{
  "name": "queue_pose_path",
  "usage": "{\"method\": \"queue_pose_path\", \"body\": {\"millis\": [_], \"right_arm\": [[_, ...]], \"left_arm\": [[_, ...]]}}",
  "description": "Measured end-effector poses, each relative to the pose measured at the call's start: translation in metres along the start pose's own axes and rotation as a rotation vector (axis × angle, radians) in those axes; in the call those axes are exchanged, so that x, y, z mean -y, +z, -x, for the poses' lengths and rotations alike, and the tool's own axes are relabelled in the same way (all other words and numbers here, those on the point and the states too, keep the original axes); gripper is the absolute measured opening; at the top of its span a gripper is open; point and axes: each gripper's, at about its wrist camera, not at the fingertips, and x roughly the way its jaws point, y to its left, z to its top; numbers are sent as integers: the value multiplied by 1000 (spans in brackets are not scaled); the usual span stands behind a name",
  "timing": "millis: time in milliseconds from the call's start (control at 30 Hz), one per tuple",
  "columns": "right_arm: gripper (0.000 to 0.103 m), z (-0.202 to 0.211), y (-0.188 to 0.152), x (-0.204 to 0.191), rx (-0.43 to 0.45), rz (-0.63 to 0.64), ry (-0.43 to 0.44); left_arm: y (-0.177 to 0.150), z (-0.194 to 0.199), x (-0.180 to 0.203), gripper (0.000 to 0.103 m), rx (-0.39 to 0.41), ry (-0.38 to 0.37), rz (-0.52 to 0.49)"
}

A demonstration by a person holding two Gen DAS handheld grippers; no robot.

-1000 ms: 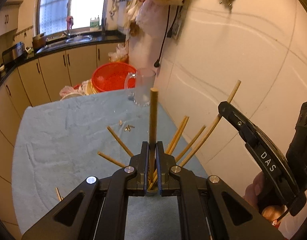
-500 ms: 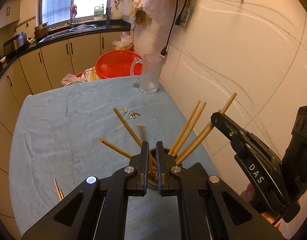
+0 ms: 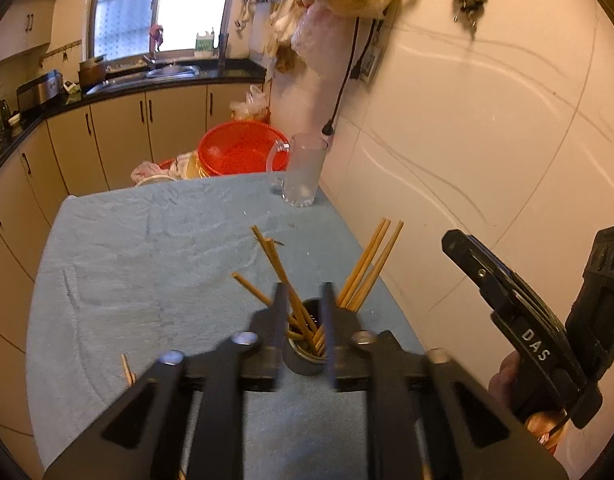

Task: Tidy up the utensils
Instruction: 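Open both grippers to release the chopsticks into the cup, then move both open grippers over the last chopsticks on the towel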

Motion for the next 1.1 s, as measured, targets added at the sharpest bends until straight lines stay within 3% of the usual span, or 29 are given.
{"method": "queue_pose_path", "body": {"millis": [33, 133, 267, 367, 567, 767, 900, 1100], "right_arm": [[62, 5, 0, -1, 10, -2, 1], [73, 20, -3, -7, 31, 4, -6], [92, 32, -12, -12, 43, 5, -12], [95, 37, -28, -19, 33, 19, -13], [100, 24, -75, -47, -86, 97, 22], [100, -19, -131, -77, -282, 154, 61], [100, -40, -155, -86, -378, 161, 89], [100, -48, -157, -78, -385, 157, 86]], "left_arm": [[-2, 6, -1, 35, 15, 5, 2], [-9, 26, -10, 38, 55, 24, 12], [-25, 48, -35, 55, 84, 58, 52], [-41, 57, -59, 59, 87, 106, 83], [-92, 48, -134, 63, -9, 210, 213], [-139, 16, -191, 63, -170, 256, 351], [-143, -16, -215, 63, -265, 258, 424], [-126, -77, -234, 61, -351, 306, 480]]}}
